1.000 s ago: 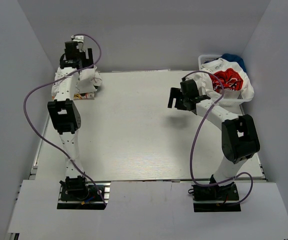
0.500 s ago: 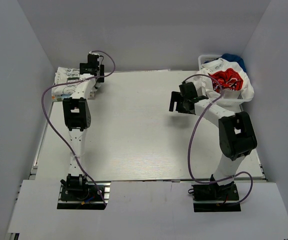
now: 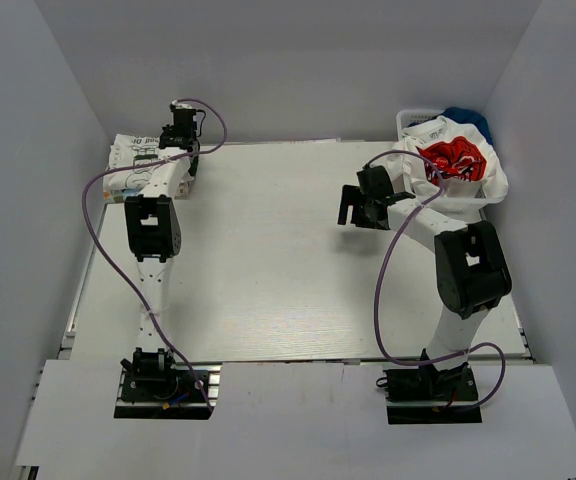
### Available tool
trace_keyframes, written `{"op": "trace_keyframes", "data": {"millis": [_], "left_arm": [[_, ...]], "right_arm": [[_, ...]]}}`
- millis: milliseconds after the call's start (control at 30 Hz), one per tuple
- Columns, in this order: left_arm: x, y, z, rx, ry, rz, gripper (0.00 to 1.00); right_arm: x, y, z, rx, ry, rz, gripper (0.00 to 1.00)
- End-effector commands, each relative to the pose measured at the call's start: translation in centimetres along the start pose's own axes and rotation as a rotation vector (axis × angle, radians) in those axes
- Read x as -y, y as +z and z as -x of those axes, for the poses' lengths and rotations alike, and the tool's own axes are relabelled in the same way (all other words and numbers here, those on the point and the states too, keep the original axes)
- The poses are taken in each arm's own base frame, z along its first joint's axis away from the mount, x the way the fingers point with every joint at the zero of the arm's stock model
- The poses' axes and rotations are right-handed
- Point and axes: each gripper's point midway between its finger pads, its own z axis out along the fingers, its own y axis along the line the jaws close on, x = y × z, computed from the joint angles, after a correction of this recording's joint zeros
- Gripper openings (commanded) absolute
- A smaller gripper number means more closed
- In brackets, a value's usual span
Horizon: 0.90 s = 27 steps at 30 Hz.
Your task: Fold and stack the t-shirts
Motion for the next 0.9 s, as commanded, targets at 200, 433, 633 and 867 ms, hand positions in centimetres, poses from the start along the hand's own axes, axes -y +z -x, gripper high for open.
{"op": "trace_keyframes", "data": {"millis": [200, 433, 633, 867], "left_arm": [[-6.1, -3.2, 3.5, 0.082, 0.086, 0.288, 0.00], [-0.8, -3.2, 2.0, 0.101, 0.213, 0.242, 0.00], [3.5, -1.3, -1.0, 0.063, 0.262, 0.188, 0.35], [4.6, -2.3, 0.6, 0.083, 0.184, 0.084, 0.82]], "right_arm": [[0.1, 0.2, 1.2, 0.013, -0.002, -0.019, 0.90], [0.7, 0.9, 0.5, -0.018, -0.010, -0.041, 0.90], [1.2, 0.8, 0.1, -0.025, -0.012, -0.062, 0.90], [1.4, 0.8, -0.4, -0.036, -0.013, -0.061, 0.90]]}}
